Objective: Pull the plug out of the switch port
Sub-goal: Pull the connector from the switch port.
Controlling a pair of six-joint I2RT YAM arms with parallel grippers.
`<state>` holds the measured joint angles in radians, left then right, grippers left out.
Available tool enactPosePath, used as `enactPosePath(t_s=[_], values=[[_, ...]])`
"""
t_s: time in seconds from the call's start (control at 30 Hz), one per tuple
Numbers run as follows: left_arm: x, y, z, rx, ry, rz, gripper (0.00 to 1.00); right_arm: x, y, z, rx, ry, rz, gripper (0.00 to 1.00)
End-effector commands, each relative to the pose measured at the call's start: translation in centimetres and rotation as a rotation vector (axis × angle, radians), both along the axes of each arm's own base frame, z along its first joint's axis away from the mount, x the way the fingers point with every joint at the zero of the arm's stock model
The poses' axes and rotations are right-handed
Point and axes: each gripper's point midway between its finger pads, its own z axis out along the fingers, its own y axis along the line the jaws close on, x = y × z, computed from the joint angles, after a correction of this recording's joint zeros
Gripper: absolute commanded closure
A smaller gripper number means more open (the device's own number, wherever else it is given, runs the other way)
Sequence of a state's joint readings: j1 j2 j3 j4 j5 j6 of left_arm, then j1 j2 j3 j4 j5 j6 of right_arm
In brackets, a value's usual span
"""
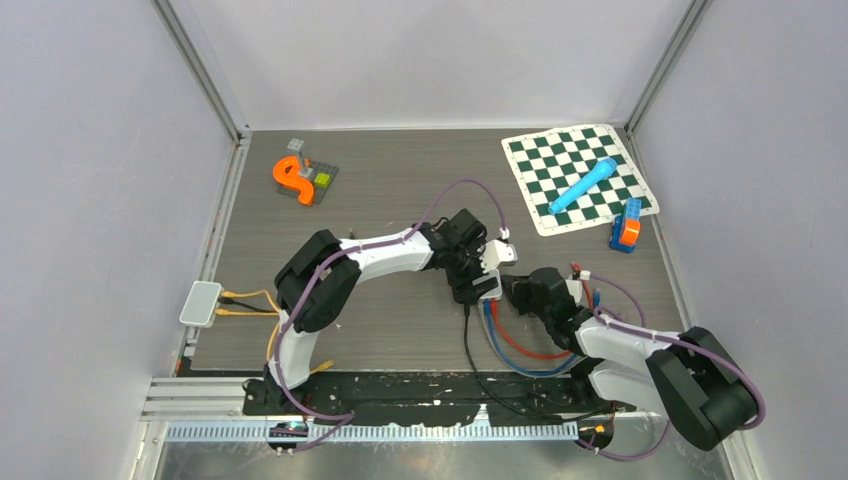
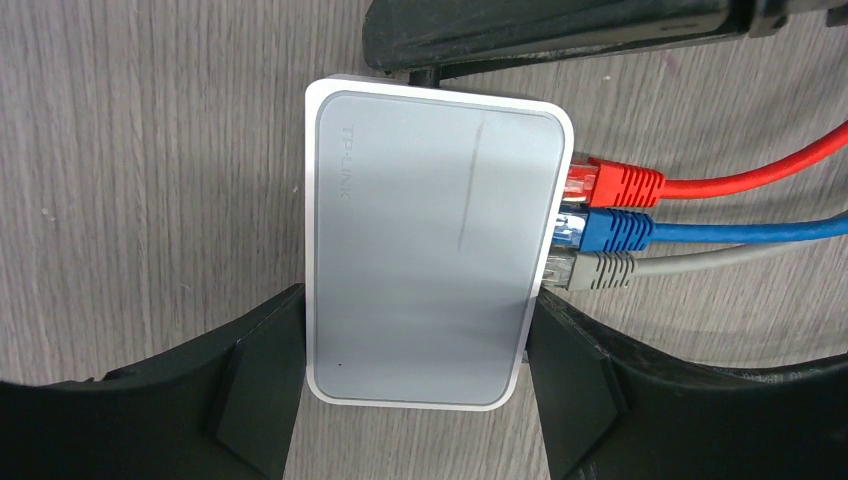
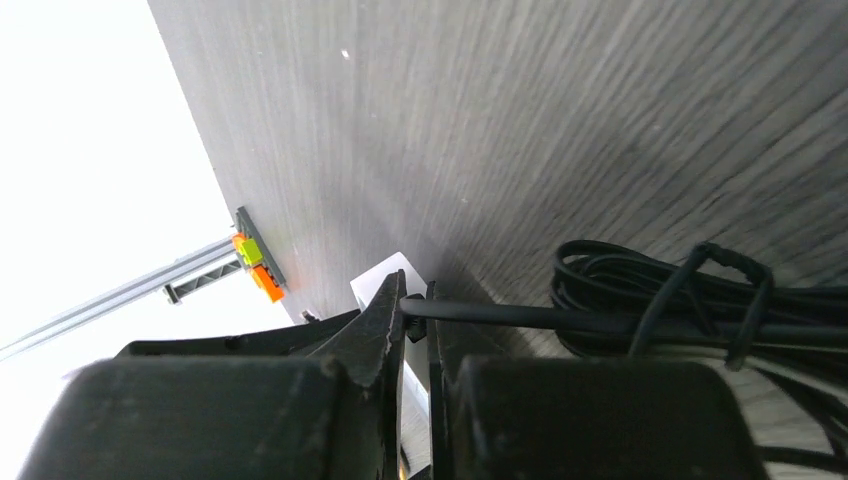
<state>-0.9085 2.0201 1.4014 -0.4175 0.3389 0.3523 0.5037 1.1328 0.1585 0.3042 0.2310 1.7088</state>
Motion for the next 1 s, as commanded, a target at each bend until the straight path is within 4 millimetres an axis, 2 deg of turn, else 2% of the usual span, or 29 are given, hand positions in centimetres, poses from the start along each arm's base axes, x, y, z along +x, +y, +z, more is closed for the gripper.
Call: enactPosePath(t_s=[0.0, 0.1, 0.13, 0.23, 0.3, 0.47, 0.6, 0.67, 0.77, 0.87, 0.97], values=[[-1.0, 1.3, 0.5, 0.023, 0.028, -0.010, 0.39, 1.6, -2.6, 2.2, -0.113, -0.081, -0.104, 0.95], [-1.1, 1.5, 0.4, 0.028, 0.028, -0.008, 0.39, 0.6, -2.9, 1.0, -0.113, 0.005, -0.115, 0.95], [-1.1, 1.5, 0.3, 0.030, 0.028, -0.007, 0.39, 0.4, -2.4, 0.8, -0.083, 0.016, -0.101, 0.95], [-1.0, 1.7, 0.3, 0.038, 0.024, -0.008, 0.39, 0.4, -1.2, 0.8, -0.024, 0.005, -0.060, 0.95], [-1.0, 1.8, 0.2, 0.043, 0.022, -0.008, 0.39, 0.5, -1.1, 1.0, -0.044, 0.006, -0.044, 0.95], [-1.2, 2.4, -0.2, 0.063, 0.021, -0.006, 0.39, 0.5, -2.6, 1.3, -0.123, 0.041, -0.101, 0.95], [-1.3, 2.6, -0.6, 0.076, 0.025, -0.004, 0.39, 0.0, -0.9, 1.0, -0.007, 0.067, -0.056, 0.95], [-1.4, 2.7, -0.7, 0.078, 0.029, -0.005, 0.39, 0.0, -0.4, 0.9, -0.014, 0.074, -0.028, 0.95], [-1.4, 2.7, -0.7, 0.079, 0.032, -0.004, 0.39, 0.1, -1.8, 0.7, -0.101, 0.085, -0.061, 0.95], [-1.4, 2.8, -0.8, 0.083, 0.030, -0.002, 0.39, -1.0, -3.3, -0.1, -0.159, 0.172, -0.111, 0.95], [-1.4, 2.7, -0.9, 0.085, 0.031, -0.003, 0.39, -1.6, -3.1, -0.6, -0.128, 0.211, -0.122, 0.95]])
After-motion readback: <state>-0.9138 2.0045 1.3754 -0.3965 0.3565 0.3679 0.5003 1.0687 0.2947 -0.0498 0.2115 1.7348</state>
